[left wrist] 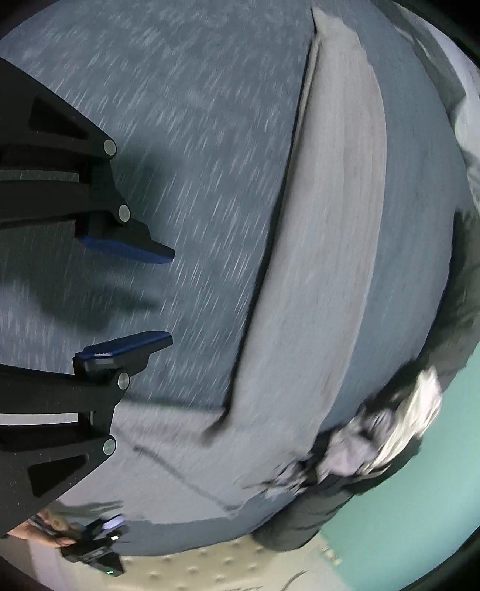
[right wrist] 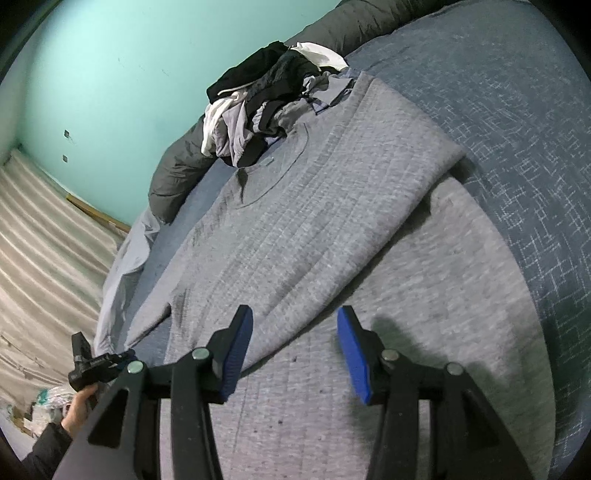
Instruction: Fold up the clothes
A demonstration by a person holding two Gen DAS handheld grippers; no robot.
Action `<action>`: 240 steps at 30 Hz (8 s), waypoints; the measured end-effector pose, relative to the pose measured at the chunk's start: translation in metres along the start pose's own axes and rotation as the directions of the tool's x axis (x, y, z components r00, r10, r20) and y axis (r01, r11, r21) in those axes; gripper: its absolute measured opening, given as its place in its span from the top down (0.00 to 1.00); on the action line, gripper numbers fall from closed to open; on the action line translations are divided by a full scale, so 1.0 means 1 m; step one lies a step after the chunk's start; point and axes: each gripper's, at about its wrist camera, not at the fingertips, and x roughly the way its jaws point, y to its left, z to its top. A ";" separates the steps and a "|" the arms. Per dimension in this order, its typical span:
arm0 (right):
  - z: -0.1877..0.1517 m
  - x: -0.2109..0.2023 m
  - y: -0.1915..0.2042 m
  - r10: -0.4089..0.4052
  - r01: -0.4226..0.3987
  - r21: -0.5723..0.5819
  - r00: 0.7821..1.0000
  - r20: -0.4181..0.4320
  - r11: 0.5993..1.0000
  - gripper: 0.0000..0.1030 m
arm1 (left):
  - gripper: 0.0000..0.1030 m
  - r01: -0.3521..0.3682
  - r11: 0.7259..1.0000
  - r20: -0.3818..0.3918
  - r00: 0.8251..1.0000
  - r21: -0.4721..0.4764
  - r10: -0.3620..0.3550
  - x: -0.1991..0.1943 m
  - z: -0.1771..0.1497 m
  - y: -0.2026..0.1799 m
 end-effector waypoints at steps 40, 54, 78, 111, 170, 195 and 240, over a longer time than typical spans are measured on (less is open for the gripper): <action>-0.019 0.036 0.023 -0.105 0.094 -0.139 0.992 -0.070 0.986 0.53 | 0.89 0.064 0.898 0.345 0.933 -0.435 0.101 -0.019 0.103 0.215; -0.008 0.016 0.017 -0.079 0.076 -0.110 0.997 -0.022 0.991 0.53 | 0.90 0.216 0.974 0.397 0.901 -0.064 -0.174 -0.079 0.132 0.033; 0.020 -0.023 -0.031 -0.066 0.064 0.042 0.997 0.040 0.997 0.53 | 0.91 0.372 0.773 0.013 0.898 0.514 -0.440 -0.010 0.001 -0.363; 0.007 -0.004 0.000 -0.010 0.010 -0.005 0.999 -0.037 1.000 0.53 | 0.35 0.167 0.894 0.011 0.982 0.416 -0.188 0.059 -0.108 -0.223; 0.013 0.009 -0.007 -0.237 0.249 0.044 0.952 -0.192 0.967 0.64 | 0.35 0.276 0.936 0.082 0.951 0.221 -0.299 0.040 -0.110 -0.136; 0.023 -0.104 0.014 -0.244 0.248 -0.038 0.966 0.088 0.968 0.99 | 0.35 0.259 0.951 0.035 0.963 0.169 -0.269 0.053 -0.112 -0.125; -0.018 -0.054 -0.025 -0.245 0.242 -0.039 0.951 -0.188 0.969 0.99 | 0.93 0.034 0.914 0.032 0.998 0.404 -0.051 0.118 0.029 -0.127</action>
